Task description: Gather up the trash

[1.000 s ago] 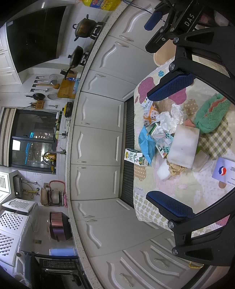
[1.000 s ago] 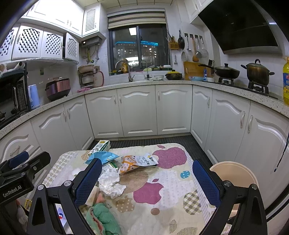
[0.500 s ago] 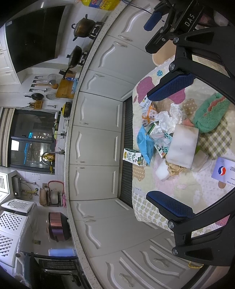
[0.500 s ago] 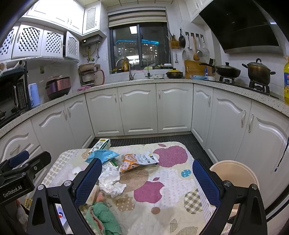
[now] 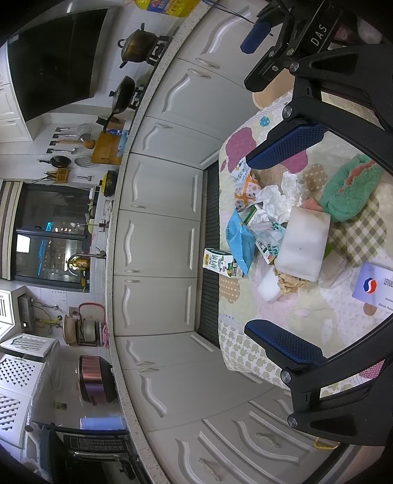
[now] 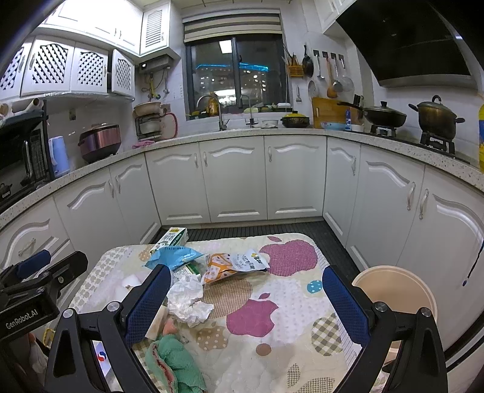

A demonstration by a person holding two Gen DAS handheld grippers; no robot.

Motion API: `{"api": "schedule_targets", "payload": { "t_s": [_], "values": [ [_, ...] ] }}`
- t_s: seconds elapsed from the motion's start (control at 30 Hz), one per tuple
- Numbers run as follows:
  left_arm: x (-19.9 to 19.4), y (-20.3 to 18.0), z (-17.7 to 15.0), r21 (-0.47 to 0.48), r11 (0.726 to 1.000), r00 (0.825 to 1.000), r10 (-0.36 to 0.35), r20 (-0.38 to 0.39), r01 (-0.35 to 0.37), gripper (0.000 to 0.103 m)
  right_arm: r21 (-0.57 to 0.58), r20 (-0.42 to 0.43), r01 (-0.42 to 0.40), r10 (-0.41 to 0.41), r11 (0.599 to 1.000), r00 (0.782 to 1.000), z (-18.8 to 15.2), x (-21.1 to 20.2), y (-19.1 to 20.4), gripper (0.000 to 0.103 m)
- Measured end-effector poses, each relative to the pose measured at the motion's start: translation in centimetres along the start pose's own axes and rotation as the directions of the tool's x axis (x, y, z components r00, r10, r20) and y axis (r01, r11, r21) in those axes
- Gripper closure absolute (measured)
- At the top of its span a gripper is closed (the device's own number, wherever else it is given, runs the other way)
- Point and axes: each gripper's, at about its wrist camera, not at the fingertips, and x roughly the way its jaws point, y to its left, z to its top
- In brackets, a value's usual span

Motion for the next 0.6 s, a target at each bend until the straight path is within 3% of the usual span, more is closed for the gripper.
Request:
{"api": "schedule_targets", "payload": {
  "t_s": [0.6],
  "values": [
    [0.30, 0.02, -0.66, 0.001, 1.000, 1.000, 0.004, -0.015, -0.003, 0.004, 0.001, -0.020, -0.001, 0.001, 1.000, 1.000, -0.36, 0.32, 0.11, 0.003]
  ]
}}
